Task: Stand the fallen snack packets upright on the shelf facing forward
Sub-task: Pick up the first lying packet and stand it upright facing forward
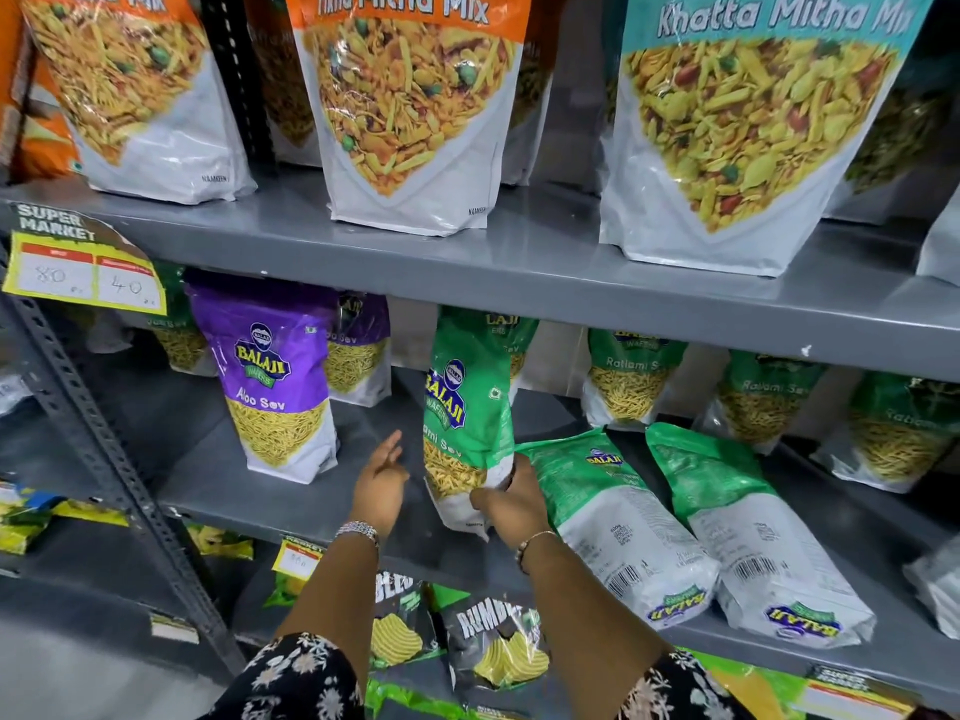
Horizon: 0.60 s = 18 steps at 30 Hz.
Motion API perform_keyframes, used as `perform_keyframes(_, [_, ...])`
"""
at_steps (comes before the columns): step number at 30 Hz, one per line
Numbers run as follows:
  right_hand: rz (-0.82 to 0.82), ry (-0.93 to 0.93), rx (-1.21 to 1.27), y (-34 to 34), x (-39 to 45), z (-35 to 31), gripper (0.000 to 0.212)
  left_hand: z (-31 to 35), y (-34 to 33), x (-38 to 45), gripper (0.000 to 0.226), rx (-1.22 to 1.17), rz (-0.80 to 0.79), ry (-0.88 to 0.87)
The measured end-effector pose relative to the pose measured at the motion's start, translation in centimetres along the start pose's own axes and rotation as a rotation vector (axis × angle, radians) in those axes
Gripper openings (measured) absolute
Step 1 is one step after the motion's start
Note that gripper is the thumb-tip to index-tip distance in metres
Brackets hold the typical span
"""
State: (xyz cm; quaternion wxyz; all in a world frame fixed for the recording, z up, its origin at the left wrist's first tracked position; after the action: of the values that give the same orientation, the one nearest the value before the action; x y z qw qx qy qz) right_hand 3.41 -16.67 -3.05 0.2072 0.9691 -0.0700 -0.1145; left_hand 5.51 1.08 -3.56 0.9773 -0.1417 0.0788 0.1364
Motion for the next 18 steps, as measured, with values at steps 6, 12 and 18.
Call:
perform_keyframes(6, [-0.154,0.0,-0.052,0.5,0.7,-0.4,0.043,1.6,-1.9,-1.6,0.067,-0.016,-0.083,-0.009])
perform_keyframes(12, [-0.143,0.019,-0.107,-0.1,2.6,0.1,0.046,0.9,-0.3,-1.3,0.064,0.03,-0.051,-0.006])
perform_keyframes(18, [-0.054,-0.063,-0.02,-0.5,4.9,2.0,0.034,1.3,0.7,-1.5,0.045,0.063,0.022,-0.068])
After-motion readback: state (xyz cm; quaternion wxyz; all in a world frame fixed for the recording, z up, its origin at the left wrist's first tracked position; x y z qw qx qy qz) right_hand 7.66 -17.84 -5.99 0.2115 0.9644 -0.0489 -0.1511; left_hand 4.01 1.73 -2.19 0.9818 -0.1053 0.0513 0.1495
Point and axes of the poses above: each hand's wrist, its own x-axis towards the middle knuckle, its own y-axis out of the back of the hand, z = x × y, the point moved 3 cm from there along x, towards the middle knuckle, and after that the axes turned 10 degrees about -x, right-handed, at the moved point
